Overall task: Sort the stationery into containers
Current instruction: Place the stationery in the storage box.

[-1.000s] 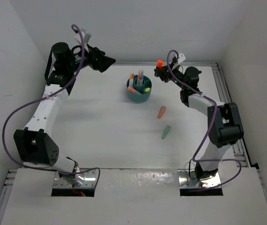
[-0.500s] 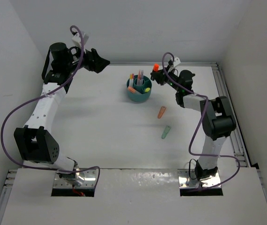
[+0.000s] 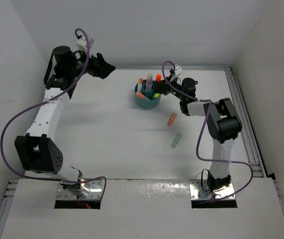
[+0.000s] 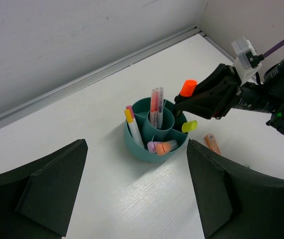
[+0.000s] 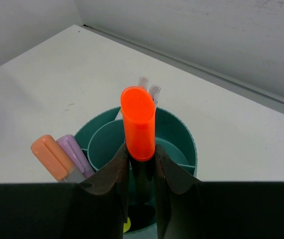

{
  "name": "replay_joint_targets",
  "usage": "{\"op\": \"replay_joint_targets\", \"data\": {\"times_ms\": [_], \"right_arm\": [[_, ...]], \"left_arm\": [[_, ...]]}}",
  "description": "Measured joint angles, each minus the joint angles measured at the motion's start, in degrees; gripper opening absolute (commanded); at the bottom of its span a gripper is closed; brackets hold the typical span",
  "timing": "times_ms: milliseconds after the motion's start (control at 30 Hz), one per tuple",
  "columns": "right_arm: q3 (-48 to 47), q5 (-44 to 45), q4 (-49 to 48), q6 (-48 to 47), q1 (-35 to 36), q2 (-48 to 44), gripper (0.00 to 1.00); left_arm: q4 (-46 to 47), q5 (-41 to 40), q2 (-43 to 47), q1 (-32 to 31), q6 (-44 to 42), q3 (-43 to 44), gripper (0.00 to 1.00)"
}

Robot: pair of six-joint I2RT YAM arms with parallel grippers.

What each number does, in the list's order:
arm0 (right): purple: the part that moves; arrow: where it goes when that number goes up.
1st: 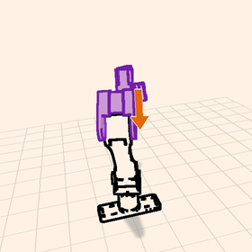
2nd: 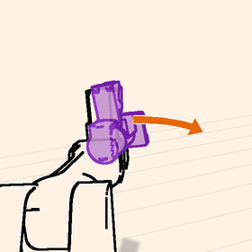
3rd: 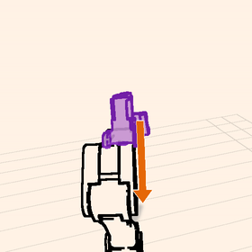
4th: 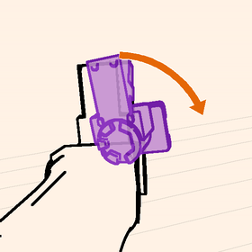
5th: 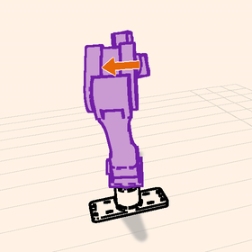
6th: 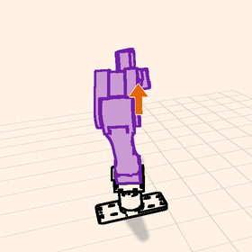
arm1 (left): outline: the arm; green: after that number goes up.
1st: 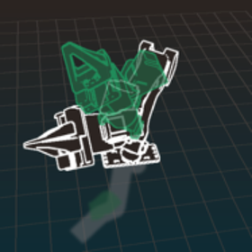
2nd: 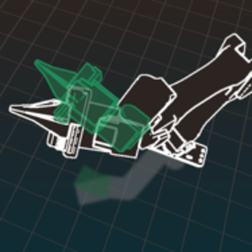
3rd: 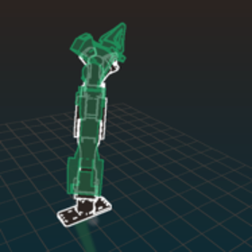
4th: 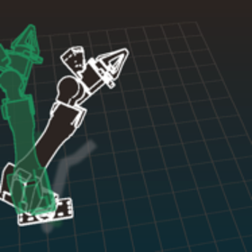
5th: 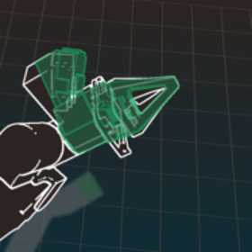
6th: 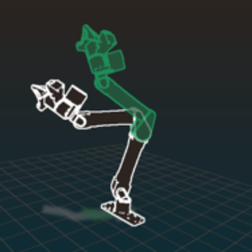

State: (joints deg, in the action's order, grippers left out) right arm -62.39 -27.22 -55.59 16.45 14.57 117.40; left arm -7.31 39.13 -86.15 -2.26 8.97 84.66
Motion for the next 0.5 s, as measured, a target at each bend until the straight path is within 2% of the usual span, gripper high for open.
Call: {"op": "replay_joint_targets", "data": {"times_ms": [133,167,200,267,300,400,500], "right_arm": [[-0.3,0.2,-0.2,-1.2,0.2,0.7,0.0],[-0.3,0.2,-0.2,-1.4,0.2,0.8,0.05],[-0.3,0.2,-0.2,-1.5,0.2,0.8,0.2],[-0.3,0.2,-0.5,-1.6,0.2,0.8,0.39],[-0.3,0.2,-0.7,-1.5,0.2,0.8,0.56],[-0.3,-0.1,-1.3,-1.3,0.2,0.7,0.63],[-0.3,-0.3,-1.0,-0.4,0.3,0.0,0.64]], "left_arm": [[0.0,0.0,0.0,0.4,-0.1,0.0,0.87],[-0.1,0.0,0.0,0.5,-0.2,0.0,0.87],[-0.1,0.0,0.0,0.6,-0.2,0.0,0.87],[-0.2,0.0,0.0,0.6,-0.4,0.0,0.87],[-0.2,0.0,0.0,0.6,-0.5,0.0,0.87],[-0.4,0.0,0.0,0.7,-0.7,0.0,0.87],[-0.3,0.0,0.0,0.9,-1.0,0.0,0.87]]}}
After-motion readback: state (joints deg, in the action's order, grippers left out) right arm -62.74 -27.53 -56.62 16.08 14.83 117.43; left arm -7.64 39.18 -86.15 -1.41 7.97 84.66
